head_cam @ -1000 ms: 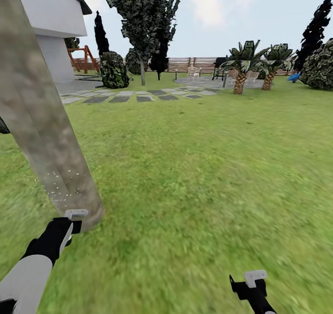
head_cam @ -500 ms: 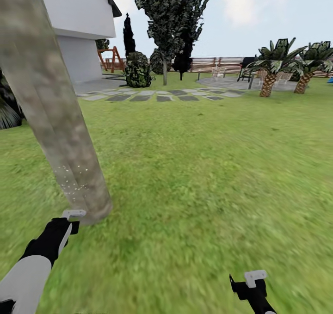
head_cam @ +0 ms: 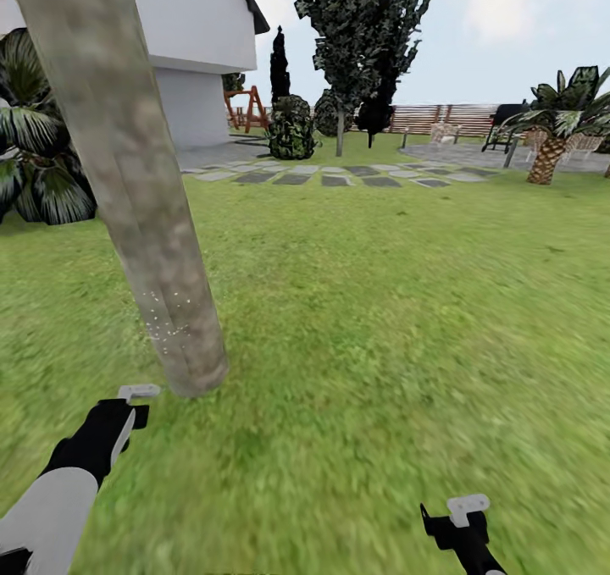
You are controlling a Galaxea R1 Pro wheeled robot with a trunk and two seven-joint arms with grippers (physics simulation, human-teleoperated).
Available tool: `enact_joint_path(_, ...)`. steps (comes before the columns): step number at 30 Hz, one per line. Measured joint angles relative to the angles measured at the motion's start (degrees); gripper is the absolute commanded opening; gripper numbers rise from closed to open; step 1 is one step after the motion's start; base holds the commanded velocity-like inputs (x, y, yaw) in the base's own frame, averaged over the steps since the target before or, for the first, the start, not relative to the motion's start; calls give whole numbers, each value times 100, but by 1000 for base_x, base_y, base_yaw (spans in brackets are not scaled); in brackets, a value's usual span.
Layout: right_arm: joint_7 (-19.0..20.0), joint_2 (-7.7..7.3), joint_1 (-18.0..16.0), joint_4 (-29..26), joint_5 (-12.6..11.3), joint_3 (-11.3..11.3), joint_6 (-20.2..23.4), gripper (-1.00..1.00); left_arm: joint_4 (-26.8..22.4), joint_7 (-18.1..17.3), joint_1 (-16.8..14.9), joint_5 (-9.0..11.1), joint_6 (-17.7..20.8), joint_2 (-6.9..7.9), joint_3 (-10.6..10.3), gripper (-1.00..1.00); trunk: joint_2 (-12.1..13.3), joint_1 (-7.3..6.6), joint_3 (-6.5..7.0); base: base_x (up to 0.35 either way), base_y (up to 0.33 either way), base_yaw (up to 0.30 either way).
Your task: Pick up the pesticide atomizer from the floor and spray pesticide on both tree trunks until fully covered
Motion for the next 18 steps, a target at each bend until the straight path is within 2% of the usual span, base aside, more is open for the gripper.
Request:
enact_joint_path(9, 7, 0, 0, 0, 5, 1, 0, 100, -8, 0, 0, -6, 0, -6, 0, -100, 0, 0, 0, 3, -4, 277)
enact_joint_path(14, 8, 0, 1, 0, 5, 1, 0, 100, -8, 0, 0, -7, 0, -6, -1, -100, 0, 0, 0, 119, -187, 276)
enact_joint_path(18, 6, 0, 0, 0, 5, 1, 0, 100, 0, 0, 0, -3, 0, -18, -8, -100, 0, 0, 0, 208, -212, 90)
